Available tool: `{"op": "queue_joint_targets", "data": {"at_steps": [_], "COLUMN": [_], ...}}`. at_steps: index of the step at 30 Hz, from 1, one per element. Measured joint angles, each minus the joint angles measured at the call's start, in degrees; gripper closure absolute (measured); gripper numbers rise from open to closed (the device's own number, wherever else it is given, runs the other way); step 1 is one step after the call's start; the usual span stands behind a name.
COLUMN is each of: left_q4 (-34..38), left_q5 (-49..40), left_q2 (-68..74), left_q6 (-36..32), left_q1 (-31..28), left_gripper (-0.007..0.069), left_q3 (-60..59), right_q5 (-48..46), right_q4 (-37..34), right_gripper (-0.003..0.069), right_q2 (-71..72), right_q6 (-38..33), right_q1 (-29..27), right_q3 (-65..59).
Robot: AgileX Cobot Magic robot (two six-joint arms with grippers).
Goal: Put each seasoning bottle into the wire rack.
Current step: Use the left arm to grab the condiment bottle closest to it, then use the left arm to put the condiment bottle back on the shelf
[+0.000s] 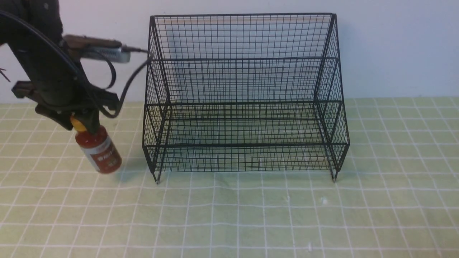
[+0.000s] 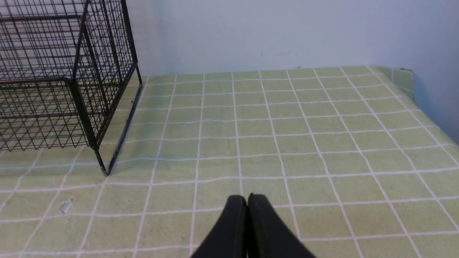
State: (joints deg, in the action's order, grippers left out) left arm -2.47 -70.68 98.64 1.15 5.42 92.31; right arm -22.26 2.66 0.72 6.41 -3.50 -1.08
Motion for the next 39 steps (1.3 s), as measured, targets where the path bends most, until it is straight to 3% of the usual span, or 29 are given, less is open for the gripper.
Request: {"op": "queue_joint_targets", "data": {"at_steps": [8,16,39], "left_q4": [5.1,5.7,0.9], "left_q5": [-1.6,-2.6,-1.9], "left_q2": [-9.5,-5.7,10.6], "left_q6": [3.9,5.7,4.5], "left_q1": [7.4,16.7,17.3], "left_gripper": [0.0337,0.0337,0.0337], "left_q3": [9.7,13.0,13.0], "right_q5": [0.0,0.0,0.0], "right_q4": [0.0,0.0,0.0], "right_gripper": [0.0673,0.0673,0.0673], "right_q2": [0.0,0.0,0.0], "right_q6": [0.0,0.0,0.0], "right_q1": [0.0,0.0,0.0], "right_q3": [0.0,0.0,0.0]}}
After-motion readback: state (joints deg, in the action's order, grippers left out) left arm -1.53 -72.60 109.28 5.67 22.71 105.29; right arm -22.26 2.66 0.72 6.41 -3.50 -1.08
